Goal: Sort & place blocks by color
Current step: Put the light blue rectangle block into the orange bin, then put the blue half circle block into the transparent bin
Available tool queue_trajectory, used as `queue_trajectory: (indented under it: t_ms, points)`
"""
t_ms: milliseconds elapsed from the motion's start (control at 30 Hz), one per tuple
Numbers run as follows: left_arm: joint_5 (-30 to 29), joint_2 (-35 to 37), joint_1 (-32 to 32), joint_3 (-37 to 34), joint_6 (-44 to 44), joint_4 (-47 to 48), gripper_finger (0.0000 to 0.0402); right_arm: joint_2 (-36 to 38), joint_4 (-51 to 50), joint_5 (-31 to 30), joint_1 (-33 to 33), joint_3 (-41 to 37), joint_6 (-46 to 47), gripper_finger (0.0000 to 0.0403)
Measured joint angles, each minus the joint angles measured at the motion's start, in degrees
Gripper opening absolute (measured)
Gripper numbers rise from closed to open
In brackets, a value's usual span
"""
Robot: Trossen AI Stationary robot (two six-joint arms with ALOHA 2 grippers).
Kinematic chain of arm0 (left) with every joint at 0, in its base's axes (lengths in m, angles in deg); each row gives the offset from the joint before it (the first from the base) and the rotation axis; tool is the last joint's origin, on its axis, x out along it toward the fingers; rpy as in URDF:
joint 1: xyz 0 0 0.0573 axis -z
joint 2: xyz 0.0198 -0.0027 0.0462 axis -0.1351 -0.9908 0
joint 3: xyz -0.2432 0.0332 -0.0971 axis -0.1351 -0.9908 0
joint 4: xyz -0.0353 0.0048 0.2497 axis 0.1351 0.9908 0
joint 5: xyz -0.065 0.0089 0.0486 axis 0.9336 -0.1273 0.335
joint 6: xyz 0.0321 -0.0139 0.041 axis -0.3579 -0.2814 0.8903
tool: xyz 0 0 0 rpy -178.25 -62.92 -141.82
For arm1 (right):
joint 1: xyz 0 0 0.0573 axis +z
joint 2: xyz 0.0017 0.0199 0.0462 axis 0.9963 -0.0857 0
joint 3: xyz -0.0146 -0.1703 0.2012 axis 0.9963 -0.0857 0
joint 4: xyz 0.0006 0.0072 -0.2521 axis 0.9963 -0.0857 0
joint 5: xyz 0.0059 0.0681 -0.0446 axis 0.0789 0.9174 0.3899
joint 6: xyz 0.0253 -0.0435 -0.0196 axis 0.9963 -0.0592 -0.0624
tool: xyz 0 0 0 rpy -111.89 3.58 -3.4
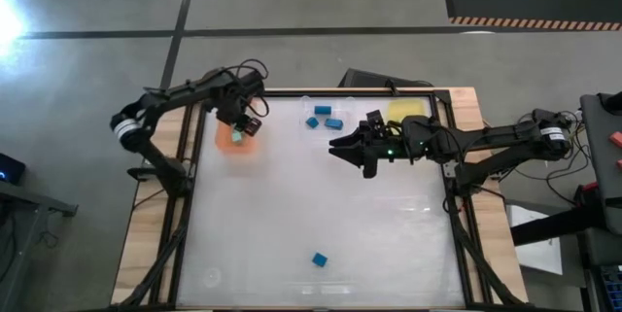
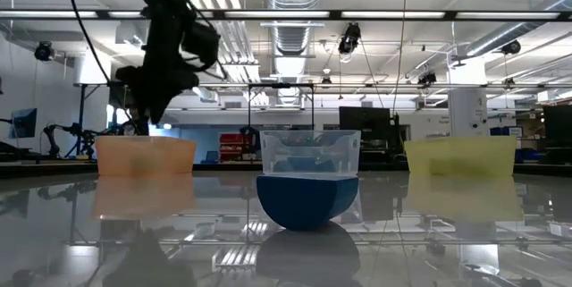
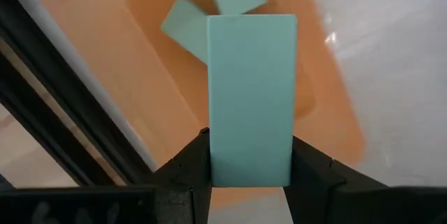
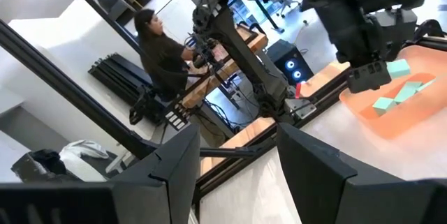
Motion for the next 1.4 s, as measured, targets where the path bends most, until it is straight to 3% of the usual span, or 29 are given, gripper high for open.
queue_trajectory:
  t_ms: [567,1067,1400]
  points:
    - [-1.92,-3.37,-7.72,-0.02,5.03,-0.67,0.0135,-0.02,0.02,0.00,0.00,0.00,0.04,0.0180]
    - [-2.04,-3.37,-7.72,-0.07,4.59,-2.13,0.0141,-0.02,0.04,0.00,0.00,0.00,0.07,0.0180]
    - [1.83,1.43,-5.97,0.90,4.61,-2.20,0.0141,-0.02,-4.22,0.15,0.12,0.00,9.05,0.0180]
